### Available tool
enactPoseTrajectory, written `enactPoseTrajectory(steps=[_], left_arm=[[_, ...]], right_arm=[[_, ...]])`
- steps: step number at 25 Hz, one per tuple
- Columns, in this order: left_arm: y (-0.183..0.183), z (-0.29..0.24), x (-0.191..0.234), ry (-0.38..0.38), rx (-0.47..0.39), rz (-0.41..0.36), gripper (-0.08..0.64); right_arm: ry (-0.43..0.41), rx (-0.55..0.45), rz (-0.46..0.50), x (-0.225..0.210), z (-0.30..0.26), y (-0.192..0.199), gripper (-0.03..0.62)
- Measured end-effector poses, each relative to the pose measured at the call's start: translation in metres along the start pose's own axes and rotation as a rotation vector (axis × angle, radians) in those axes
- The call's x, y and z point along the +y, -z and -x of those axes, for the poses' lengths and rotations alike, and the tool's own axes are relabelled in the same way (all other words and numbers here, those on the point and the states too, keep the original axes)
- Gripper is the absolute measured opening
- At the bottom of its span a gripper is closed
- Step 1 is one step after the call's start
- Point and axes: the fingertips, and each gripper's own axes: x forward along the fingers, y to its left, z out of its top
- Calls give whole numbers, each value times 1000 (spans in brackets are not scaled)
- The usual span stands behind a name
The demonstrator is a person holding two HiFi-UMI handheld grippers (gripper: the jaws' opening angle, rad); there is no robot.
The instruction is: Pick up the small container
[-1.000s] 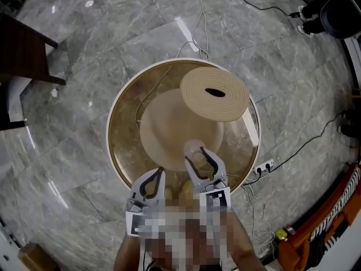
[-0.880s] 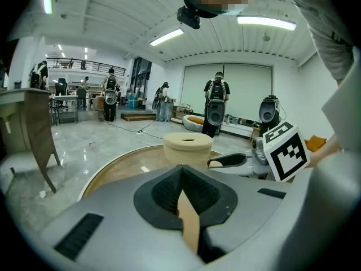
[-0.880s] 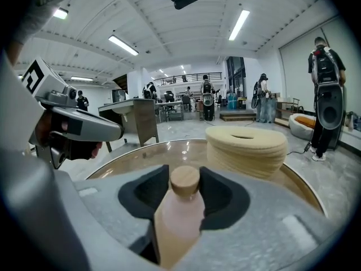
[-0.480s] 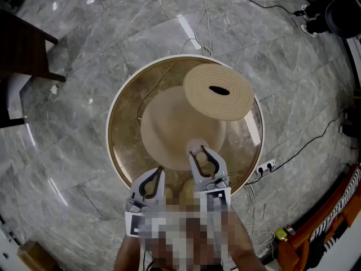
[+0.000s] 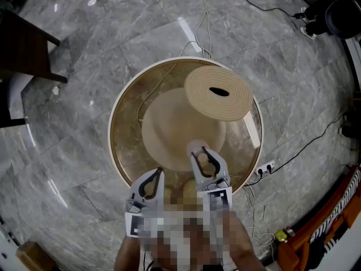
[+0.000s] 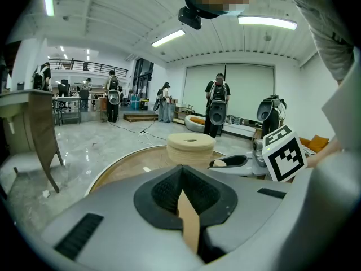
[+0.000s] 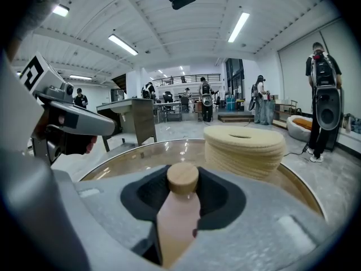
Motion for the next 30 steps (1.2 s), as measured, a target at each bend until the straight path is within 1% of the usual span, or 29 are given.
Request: enactPoseTrajectory(steps=[2,6,9,11,20,25,30], left_arm=[[-7,2,0,-1,-3,2,17],[-28,8,-2,11,-17,-40,17],[-49,17,-6,14,-44,-39,17],[-65,26,-9,20,-59,-52,17],[-158,76,-33,35,-122,-120,17],[-211,113,-51,49,-160,-137,17],[-265,151,-69,68,-194,-193,17]], right_arm=[[-4,-3,8,1,5,-7,132],[-7,-11,18,1,15,-30,132],[-9,-24,27,2,27,-51,132],[-9,-35,31,3,37,-69,132],[5,-97,25,5,101,-175,132],[35,-145,29,10,147,-238,132],[56,-179,8,15,192,-296,132]])
